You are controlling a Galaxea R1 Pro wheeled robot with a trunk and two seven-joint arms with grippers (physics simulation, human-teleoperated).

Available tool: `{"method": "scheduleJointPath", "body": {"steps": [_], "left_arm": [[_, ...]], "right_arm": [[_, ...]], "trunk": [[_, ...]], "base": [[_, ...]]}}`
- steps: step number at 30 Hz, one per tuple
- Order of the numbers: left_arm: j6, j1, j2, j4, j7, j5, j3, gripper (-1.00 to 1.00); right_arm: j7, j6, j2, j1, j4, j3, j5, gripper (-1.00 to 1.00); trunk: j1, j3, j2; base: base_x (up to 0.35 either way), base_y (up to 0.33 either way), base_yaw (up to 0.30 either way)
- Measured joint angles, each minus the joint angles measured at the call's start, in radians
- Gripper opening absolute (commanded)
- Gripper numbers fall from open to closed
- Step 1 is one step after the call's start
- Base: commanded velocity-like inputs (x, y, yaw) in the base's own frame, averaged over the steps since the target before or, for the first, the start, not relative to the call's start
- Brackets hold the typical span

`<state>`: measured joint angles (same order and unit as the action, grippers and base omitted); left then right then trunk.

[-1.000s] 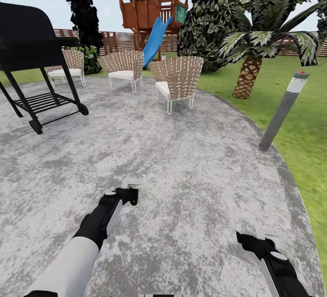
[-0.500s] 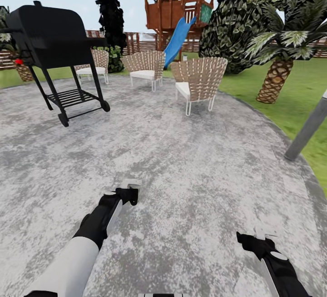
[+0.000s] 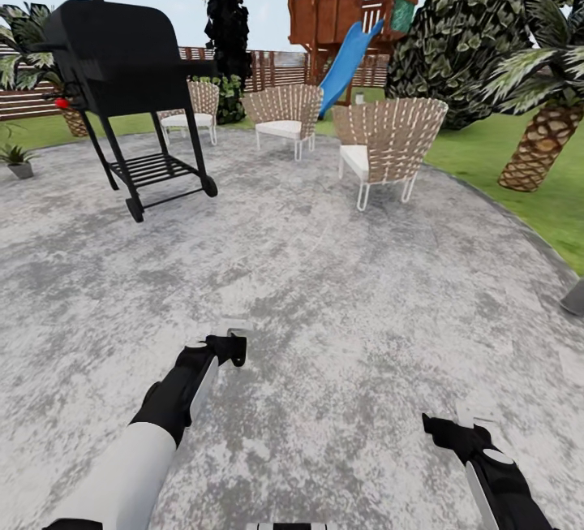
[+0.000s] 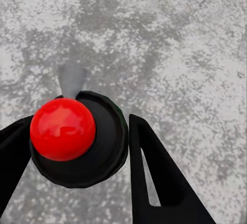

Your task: Pick up the pesticide atomizer in the garden and spray insectifuge to fully cover both potted plants in the garden.

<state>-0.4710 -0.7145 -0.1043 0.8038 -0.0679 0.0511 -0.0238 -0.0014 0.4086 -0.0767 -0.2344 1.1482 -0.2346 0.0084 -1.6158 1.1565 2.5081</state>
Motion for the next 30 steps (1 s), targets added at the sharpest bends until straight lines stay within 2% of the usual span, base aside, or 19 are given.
{"method": "scheduleJointPath", "body": {"steps": [7,30], "left_arm": [[0.000,0.000,0.000,0.000,0.000,0.000,0.003,-1.00],[0.000,0.000,0.002,0.000,0.000,-0.002,0.005,-1.00]], "right_arm": [[0.000,0.000,0.000,0.000,0.001,0.000,0.000,1.00],[0.000,0.000,0.000,0.000,-0.001,0.002,0.000,1.00]], "trunk": [[0.000,0.001,0.000],[0.000,0.012,0.000]], "base": [[0.337,0.000,0.088],[0.337,0.000,0.225]]}}
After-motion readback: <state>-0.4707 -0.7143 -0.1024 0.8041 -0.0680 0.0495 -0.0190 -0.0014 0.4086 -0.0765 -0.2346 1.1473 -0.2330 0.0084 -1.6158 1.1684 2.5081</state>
